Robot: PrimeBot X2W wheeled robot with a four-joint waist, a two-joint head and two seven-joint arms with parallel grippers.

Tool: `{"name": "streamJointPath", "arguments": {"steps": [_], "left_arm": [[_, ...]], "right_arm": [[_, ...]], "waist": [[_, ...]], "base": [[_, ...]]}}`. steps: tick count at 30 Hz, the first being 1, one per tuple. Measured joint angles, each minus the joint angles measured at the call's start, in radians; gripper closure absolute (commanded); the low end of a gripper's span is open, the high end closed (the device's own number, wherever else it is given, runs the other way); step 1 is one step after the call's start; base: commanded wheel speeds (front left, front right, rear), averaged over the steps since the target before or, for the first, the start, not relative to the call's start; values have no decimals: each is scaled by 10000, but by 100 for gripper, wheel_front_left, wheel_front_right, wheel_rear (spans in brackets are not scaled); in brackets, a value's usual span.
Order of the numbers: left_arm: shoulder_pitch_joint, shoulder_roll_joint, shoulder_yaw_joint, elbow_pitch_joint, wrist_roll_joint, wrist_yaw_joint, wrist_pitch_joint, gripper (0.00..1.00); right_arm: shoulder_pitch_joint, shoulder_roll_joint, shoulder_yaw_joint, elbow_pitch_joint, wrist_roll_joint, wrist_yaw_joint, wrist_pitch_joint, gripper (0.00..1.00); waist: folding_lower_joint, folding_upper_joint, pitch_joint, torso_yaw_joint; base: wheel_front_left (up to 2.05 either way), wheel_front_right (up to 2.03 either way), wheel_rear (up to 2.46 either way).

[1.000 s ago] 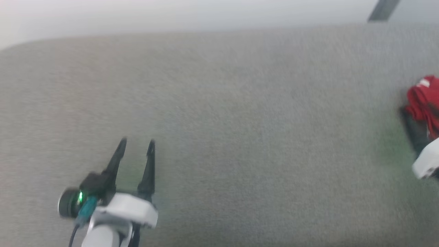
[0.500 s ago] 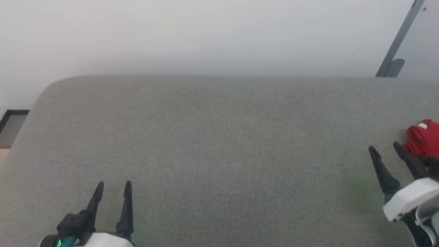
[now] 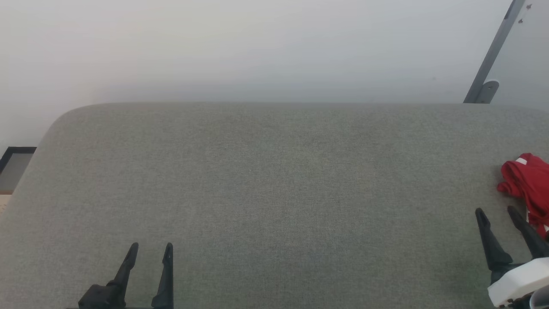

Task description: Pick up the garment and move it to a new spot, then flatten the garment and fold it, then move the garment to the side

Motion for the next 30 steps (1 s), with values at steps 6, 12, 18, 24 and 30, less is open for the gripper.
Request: {"name": "streamJointPath", "arguments": {"steps": [6,12,18,24,30], "left_arm": [[12,8,-90,-52,-96,0,0,0],[-21,46,-117,-31,-153,0,0,0],[-25,67,-167,-59,-155,0,-2,0],[-26,69,-169,-102,-155,0,0,0],[15,44,-290,-142,-449,0,12,100]], "right_arm": [[261,305,-372,-460,-267,0,167,0],[329,464,-529,-696,-341,0,341,0],[406,550,-570,-779,-357,0,430,0],[416,560,-560,-819,-336,0,445,0],[519,644,-523,-725,-301,0,441,100]], "waist": [[0,0,49,-40],[1,0,44,-51],[0,0,61,-55],[0,0,70,-66],[0,0,74,-63]], "base": [[0,0,0],[0,0,0],[0,0,0],[0,0,0],[0,0,0]]}}
